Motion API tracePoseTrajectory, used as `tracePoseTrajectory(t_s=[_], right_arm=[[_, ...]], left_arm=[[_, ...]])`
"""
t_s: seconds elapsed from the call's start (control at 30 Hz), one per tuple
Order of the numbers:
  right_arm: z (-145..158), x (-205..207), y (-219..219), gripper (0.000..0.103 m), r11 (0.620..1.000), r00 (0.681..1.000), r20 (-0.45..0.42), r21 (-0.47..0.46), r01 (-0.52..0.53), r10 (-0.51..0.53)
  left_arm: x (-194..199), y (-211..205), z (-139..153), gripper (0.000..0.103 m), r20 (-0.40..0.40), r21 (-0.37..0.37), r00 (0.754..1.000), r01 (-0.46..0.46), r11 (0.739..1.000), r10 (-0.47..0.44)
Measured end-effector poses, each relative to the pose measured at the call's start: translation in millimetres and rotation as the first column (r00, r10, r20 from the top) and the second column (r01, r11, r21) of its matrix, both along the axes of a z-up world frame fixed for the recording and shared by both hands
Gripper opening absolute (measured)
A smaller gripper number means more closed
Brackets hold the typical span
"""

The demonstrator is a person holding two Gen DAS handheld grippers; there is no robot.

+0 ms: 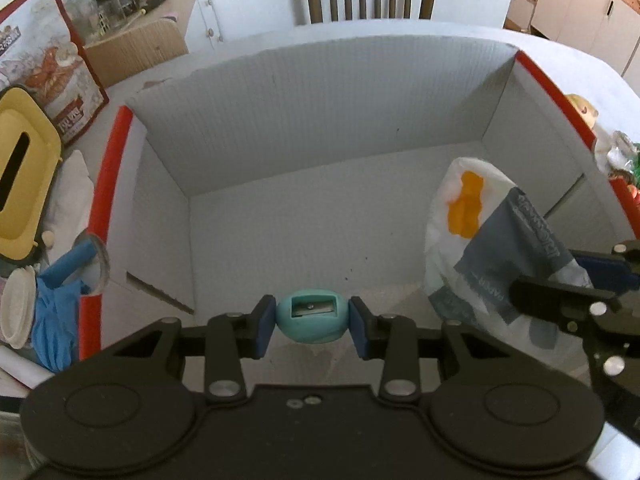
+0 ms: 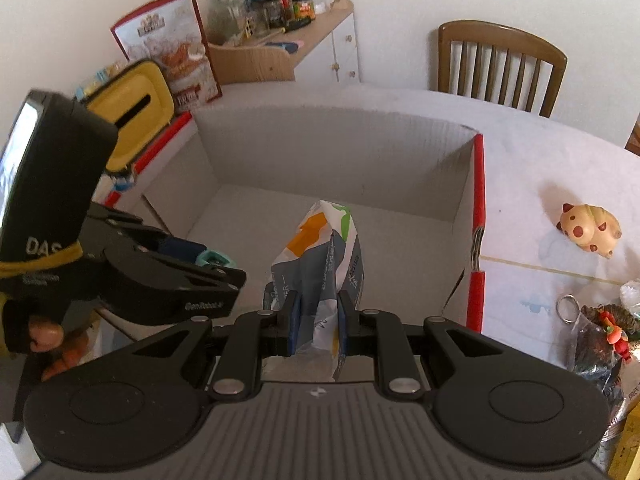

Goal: Organize objects
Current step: 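Carry the teal object with the left tool while the right tool carries the bag to the box, then open the left tool over the box while the right tool releases the bag inside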

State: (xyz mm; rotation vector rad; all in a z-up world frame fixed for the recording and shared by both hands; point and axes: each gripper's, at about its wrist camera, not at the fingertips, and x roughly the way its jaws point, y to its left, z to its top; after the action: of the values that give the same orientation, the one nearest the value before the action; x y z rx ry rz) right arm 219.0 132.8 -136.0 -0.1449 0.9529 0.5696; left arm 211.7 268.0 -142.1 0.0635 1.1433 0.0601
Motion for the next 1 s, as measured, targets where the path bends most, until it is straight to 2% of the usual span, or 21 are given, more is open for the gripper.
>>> tracePoseTrajectory(t_s=[0.3, 0.57, 1.0], right_arm=[[-6.2, 2.1, -0.6, 0.019, 0.999, 0.999, -0.023, -0.029, 0.027, -0.028], [-3.3, 0.4, -1.6, 0.019, 0.999, 0.999, -0.033, -0.028, 0.032, -0.033], [17.1, -7.6, -21.0, 0.022, 0.998, 0.998, -0.021, 0.021, 0.056, -0.055]], left_arm=[[7.8, 2.0, -4.7, 0.037, -0.058, -0.012, 0.998, -0.011, 1.0, 0.01], [7.3, 3.4, -4.9, 0.042, -0.065, -0.02, 0.998, -0.011, 1.0, 0.01], [-16.6, 4.7, 20.3, 0.064, 0.046, -0.034, 0.998, -0.031, 0.999, 0.032]])
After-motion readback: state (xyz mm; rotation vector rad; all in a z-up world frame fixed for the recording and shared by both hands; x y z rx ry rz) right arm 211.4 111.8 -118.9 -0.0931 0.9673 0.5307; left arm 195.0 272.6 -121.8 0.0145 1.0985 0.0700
